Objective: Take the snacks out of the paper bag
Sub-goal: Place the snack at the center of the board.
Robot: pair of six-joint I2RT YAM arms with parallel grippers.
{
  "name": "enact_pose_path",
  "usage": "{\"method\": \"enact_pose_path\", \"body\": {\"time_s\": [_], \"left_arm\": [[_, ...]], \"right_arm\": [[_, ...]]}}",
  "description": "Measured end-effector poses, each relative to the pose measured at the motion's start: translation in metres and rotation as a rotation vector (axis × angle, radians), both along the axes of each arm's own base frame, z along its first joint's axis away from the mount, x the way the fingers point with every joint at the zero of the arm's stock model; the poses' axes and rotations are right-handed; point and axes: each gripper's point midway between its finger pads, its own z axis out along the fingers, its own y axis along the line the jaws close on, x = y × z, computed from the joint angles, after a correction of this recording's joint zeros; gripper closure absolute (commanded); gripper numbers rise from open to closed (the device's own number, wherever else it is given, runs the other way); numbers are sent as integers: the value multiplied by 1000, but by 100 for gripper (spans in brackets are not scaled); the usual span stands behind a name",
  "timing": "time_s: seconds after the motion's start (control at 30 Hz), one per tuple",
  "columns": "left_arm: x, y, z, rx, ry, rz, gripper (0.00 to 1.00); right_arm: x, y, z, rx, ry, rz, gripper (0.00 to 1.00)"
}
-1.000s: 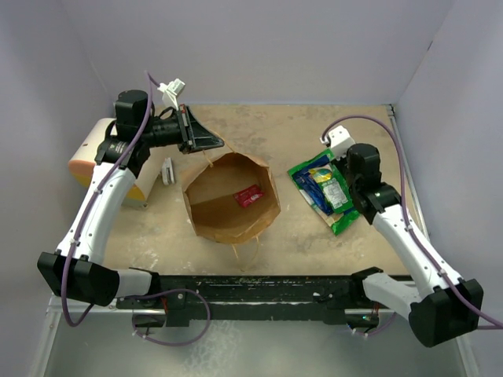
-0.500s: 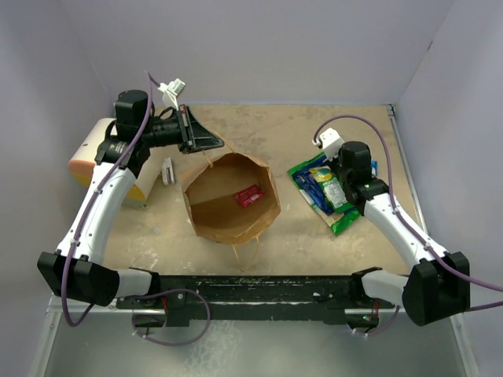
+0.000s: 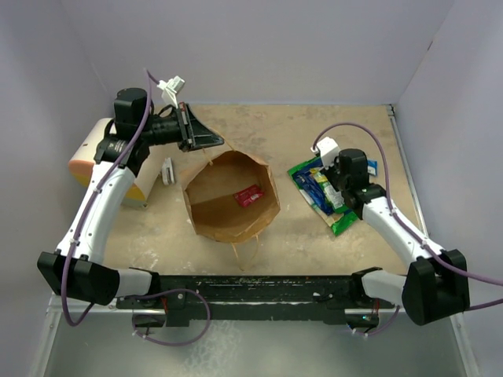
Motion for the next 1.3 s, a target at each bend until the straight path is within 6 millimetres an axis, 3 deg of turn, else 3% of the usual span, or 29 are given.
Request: {"method": "enact_pose_path", "body": {"time_s": [0.37, 0.67, 1.0, 1.3], "left_arm": [[5, -1, -3, 1, 13, 0, 100], [6, -2, -2, -1, 6, -3, 100], [6, -2, -2, -1, 8, -4, 100], [4, -1, -9, 2, 27, -5, 100]], "right_arm": [[-1, 23, -33, 54, 103, 74, 100], [3, 32, -46, 84, 127, 78, 100], [-2, 38, -43, 134, 151, 78, 82], [-11, 40, -24, 189, 137, 64, 58]]}}
